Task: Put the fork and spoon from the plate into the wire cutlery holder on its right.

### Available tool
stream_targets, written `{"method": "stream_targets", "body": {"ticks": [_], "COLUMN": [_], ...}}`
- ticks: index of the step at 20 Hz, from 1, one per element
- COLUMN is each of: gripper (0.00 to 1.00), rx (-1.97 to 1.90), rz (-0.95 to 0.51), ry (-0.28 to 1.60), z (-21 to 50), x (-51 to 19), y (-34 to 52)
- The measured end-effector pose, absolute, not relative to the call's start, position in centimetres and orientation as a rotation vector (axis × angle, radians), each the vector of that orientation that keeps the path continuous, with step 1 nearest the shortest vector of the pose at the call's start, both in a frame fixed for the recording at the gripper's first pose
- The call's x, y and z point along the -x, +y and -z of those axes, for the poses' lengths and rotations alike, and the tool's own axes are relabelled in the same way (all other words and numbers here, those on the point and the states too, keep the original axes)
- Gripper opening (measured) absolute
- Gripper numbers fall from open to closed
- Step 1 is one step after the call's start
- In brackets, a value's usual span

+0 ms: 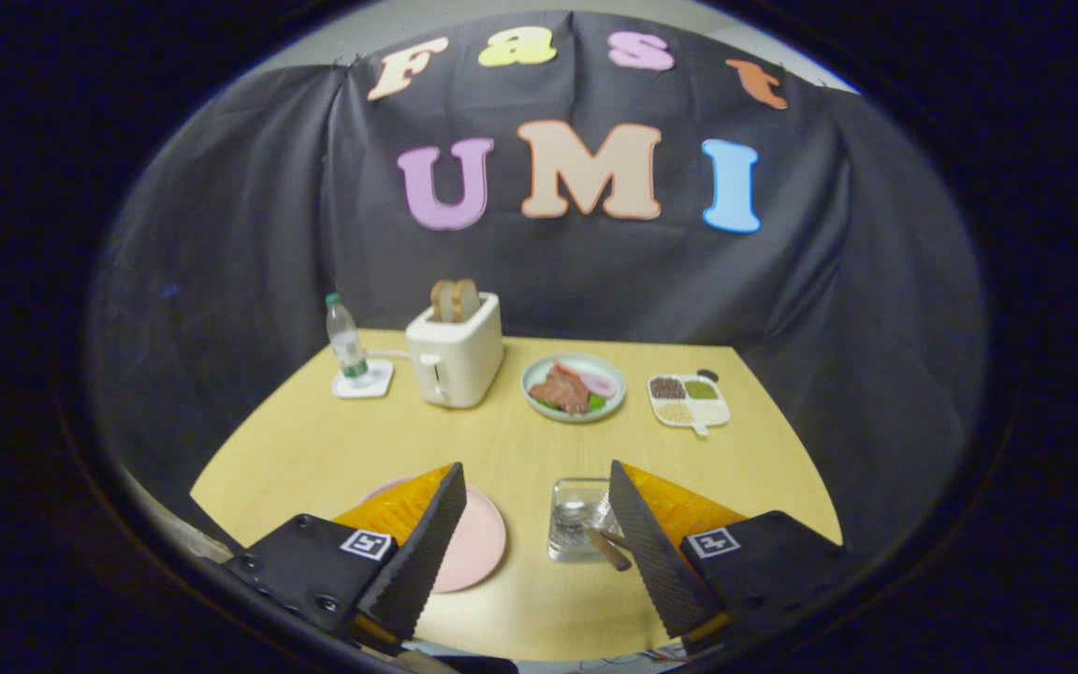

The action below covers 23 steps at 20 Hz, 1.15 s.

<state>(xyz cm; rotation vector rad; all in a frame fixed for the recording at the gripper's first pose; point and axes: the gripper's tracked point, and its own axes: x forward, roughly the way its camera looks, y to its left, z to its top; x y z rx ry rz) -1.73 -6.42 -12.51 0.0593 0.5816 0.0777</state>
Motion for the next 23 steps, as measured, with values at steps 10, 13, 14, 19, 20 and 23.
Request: {"method": "stream_targets", "body": {"ticks": [10,13,14,19,20,23], "gripper": [0.97,0.97,0.97,0.97,0.97,0.97], "rx": [-0.131,-0.115,-0.112,-0.104,-0.103,-0.108], "rz": [0.052,0.065,0.069,0.080,0.079,0.074], "ry": [0.263,0.191,0.175,0.124,0.118,0.112], "z": [6.9,5.2,4.7,3.3,3.1,3.1], "x": [5.7,5.7,5.8,5.5,5.4,4.9], "y": [-6.3,-6.5,-6.6,-7.2,-7.3,-7.2]}}
